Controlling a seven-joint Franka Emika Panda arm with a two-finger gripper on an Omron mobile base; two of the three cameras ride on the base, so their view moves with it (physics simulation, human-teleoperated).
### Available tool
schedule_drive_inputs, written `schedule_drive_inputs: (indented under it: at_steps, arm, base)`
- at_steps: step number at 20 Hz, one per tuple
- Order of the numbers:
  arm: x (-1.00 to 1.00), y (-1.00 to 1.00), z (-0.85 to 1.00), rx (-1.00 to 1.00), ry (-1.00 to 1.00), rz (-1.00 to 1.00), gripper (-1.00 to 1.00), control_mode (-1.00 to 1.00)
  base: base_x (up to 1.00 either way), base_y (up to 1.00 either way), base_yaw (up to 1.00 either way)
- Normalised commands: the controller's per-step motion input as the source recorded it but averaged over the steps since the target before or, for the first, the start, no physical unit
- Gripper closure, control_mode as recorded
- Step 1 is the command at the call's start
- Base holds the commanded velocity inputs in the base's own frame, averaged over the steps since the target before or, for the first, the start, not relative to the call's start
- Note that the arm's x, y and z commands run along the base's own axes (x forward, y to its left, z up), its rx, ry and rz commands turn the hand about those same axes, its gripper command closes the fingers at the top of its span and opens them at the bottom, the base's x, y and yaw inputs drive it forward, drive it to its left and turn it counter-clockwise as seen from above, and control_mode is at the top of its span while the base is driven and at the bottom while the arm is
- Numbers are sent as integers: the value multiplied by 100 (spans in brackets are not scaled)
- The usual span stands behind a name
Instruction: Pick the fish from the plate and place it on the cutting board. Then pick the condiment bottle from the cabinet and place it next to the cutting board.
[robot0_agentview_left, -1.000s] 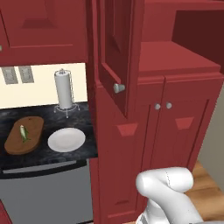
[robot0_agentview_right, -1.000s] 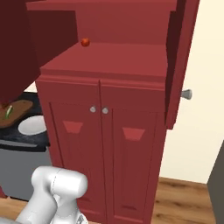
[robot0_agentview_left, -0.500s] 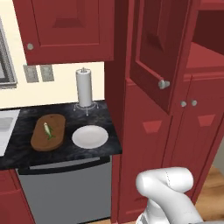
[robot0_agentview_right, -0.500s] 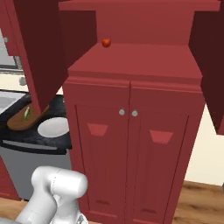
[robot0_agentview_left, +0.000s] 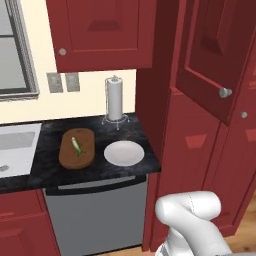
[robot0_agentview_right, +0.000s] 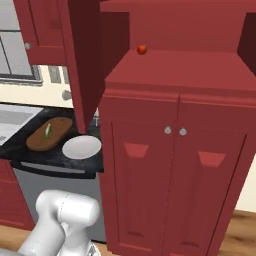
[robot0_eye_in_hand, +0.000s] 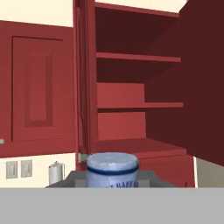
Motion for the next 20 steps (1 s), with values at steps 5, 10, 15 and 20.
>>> schedule_drive_inputs:
  at_steps: [5,10,15,20]
  arm:
    - [0,0,0,0,0,0,100,100]
    - [0,0,0,0,0,0,100,100]
    - [0,0,0,0,0,0,100,100]
    - [0,0,0,0,0,0,100,100]
  base:
    - [-30,46,0]
    - [-32,45,0]
    - [-32,43,0]
    - [-30,46,0]
